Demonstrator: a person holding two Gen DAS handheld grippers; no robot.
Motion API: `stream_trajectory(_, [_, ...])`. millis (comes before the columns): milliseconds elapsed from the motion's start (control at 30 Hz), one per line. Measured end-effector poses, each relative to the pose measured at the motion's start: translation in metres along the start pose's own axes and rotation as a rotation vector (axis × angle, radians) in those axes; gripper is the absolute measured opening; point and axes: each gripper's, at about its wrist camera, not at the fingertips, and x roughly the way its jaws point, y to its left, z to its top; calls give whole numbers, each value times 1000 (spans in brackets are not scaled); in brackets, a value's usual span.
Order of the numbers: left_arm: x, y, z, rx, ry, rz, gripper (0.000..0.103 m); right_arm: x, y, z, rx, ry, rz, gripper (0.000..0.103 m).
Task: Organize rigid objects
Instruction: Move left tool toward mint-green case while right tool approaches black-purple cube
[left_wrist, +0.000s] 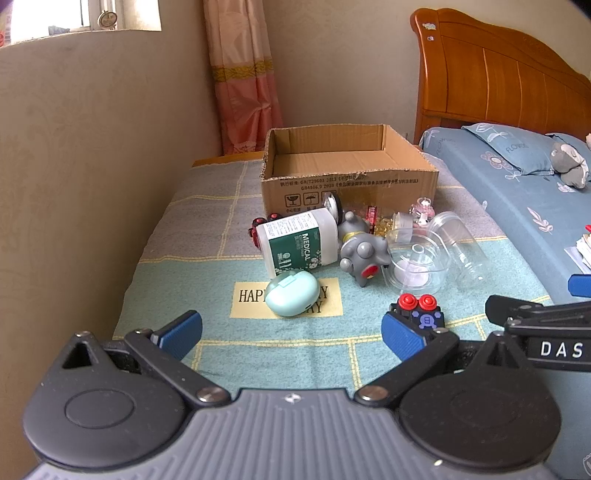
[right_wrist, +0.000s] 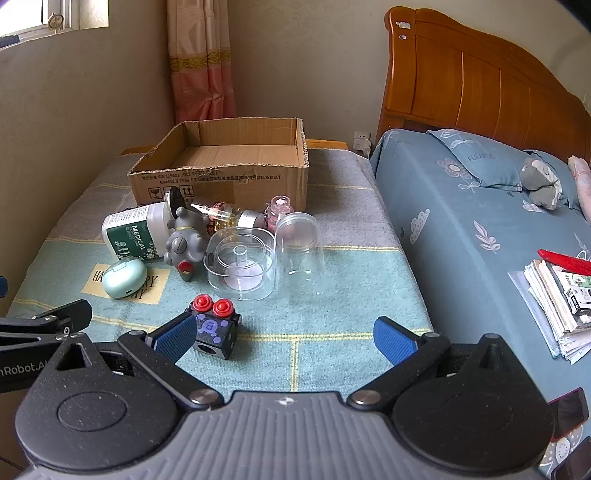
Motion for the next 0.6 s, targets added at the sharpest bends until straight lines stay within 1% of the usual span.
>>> stream_trajectory(400, [3, 2, 2, -3, -1, -13, 102, 1, 0, 2, -4, -9, -4, 103])
stream_trajectory(600, [8, 1, 5, 29, -16, -16, 102, 2, 0, 3, -16, -20, 6, 103])
